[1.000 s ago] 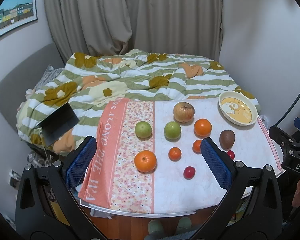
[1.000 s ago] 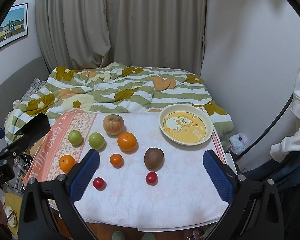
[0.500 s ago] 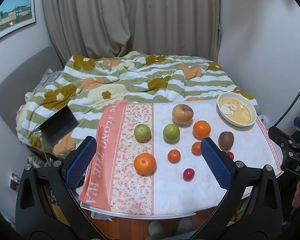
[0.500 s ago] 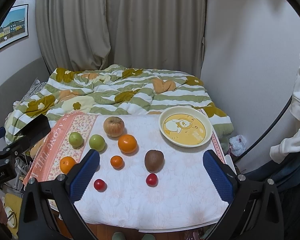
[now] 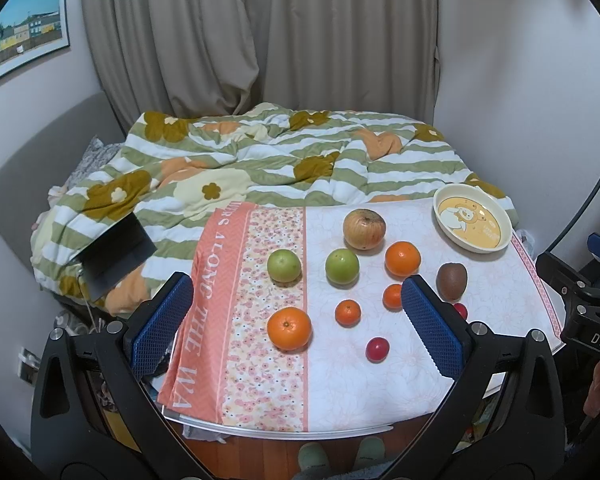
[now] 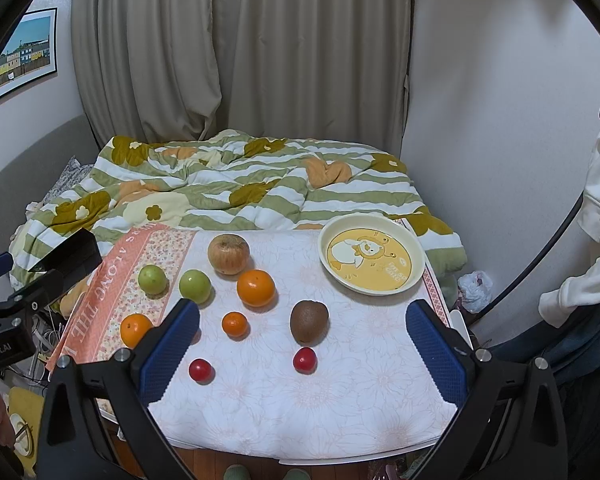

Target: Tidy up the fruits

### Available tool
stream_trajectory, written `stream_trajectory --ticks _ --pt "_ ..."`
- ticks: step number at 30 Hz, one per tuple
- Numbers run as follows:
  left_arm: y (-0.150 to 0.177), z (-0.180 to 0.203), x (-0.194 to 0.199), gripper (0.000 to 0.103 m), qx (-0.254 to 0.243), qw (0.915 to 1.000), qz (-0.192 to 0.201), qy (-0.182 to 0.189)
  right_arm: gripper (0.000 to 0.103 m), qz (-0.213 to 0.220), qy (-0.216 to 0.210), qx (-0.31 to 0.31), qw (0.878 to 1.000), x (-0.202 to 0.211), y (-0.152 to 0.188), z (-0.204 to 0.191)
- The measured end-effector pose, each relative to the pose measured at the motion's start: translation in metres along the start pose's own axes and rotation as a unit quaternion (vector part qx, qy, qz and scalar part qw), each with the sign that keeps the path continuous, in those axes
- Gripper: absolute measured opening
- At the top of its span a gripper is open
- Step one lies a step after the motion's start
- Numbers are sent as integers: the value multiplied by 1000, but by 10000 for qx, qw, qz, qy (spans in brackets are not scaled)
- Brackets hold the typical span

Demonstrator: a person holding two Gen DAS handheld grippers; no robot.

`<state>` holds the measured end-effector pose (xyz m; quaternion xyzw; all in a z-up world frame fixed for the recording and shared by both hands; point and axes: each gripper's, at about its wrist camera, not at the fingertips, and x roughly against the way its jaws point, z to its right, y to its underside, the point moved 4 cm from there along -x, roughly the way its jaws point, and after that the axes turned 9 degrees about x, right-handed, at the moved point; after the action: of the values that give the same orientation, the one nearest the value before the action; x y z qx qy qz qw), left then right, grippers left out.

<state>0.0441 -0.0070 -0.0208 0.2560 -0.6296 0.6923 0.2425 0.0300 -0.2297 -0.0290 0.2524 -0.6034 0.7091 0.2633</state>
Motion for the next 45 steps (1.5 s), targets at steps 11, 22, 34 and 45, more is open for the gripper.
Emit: stream_trajectory --ticks 11,22,34,45 --pt "0 0 0 103 11 10000 1 4 102 16 10 10 10000 0 0 0" --pt "0 0 0 103 11 10000 -2 5 102 25 6 9 10000 1 0 0" --pt "-1 -1 0 103 14 10000 4 10 102 45 11 12 10000 3 -2 3" --pt "-22 -5 1 103 -85 9999 130 -19 102 128 -95 1 9999 11 -13 4"
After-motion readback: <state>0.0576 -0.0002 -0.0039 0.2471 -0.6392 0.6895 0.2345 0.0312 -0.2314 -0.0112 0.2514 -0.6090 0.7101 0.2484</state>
